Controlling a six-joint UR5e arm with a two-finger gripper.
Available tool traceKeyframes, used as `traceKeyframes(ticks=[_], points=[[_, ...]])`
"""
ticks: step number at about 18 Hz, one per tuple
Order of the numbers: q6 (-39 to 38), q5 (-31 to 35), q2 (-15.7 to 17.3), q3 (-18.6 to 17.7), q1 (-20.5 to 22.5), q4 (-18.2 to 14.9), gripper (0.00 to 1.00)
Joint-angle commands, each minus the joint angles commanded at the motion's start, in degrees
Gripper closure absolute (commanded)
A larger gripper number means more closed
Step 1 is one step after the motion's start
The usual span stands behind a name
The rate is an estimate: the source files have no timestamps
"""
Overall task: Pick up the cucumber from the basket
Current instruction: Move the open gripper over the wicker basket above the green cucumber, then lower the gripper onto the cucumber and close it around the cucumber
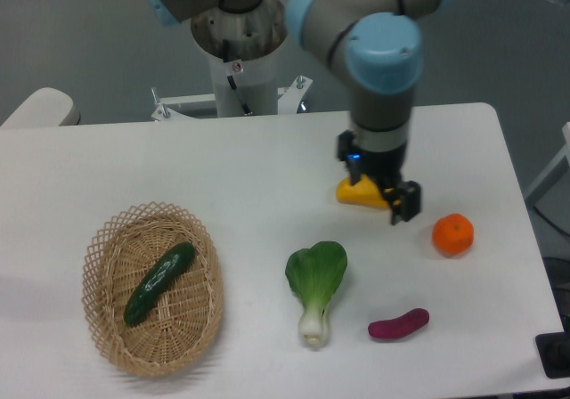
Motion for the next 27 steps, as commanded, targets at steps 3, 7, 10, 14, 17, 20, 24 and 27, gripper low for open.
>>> traceKeyframes(ticks=[3, 7, 10, 14, 17, 20, 24, 27], points=[[-15.49, 0.09, -1.93, 0.00, -6.34, 0.00, 0.00], [-28.26, -0.09, -4.04, -0.18, -12.14, 0.00, 0.00], [-33.70, -5.42, -6.32, -0.53, -14.17, 2.10, 0.00], [-37.24, -6.86, -10.10, -1.50, -17.42, 9.92, 0.00], [-36.80, -6.68, -12.65, -1.41, -18.66, 11.42, 0.00], [-32.33, -6.59, -13.36, -2.46, -19.18, 11.69, 0.00], [-30.66, -6.06, -14.50, -2.55, -19.63, 11.69, 0.00], [-29.24, -5.98, -15.38, -2.99, -20.24, 11.78, 0.00]])
